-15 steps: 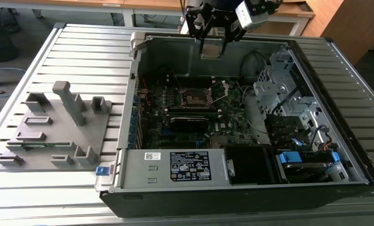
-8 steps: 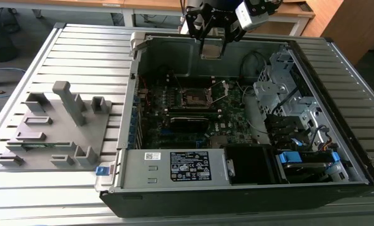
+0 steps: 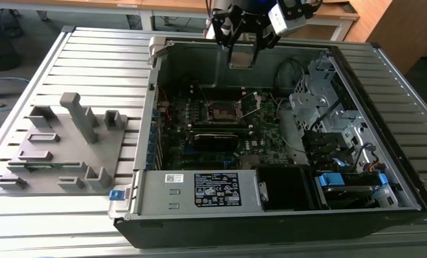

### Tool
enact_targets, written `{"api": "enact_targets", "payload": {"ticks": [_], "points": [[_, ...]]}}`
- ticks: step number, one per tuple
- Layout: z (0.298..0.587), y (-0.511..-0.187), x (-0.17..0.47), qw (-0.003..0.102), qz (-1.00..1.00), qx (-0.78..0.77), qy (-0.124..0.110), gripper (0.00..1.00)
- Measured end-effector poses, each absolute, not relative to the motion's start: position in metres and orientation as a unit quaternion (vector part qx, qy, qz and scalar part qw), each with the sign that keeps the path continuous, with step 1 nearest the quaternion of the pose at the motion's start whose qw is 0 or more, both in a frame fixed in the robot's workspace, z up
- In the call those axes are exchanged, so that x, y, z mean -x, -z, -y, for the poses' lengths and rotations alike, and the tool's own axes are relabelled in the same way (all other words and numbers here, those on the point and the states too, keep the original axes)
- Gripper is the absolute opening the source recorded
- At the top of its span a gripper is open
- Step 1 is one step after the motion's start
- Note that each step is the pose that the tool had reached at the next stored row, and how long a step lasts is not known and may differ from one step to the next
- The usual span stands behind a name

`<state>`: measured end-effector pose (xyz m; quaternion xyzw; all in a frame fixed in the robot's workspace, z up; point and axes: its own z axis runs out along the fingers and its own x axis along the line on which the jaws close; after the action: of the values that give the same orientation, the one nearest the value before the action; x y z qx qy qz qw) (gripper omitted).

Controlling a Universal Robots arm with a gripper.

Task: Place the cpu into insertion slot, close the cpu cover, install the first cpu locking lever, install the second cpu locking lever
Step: 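Place the cpu into insertion slot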

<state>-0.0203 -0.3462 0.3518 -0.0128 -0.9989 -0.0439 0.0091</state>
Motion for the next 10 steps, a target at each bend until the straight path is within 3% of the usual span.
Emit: {"api": "enact_targets", "payload": {"ticks": [10], "points": [[0.3462, -0.3475, 0.0203, 0.009, 0.999, 0.013, 0.044, 0.54]]}}
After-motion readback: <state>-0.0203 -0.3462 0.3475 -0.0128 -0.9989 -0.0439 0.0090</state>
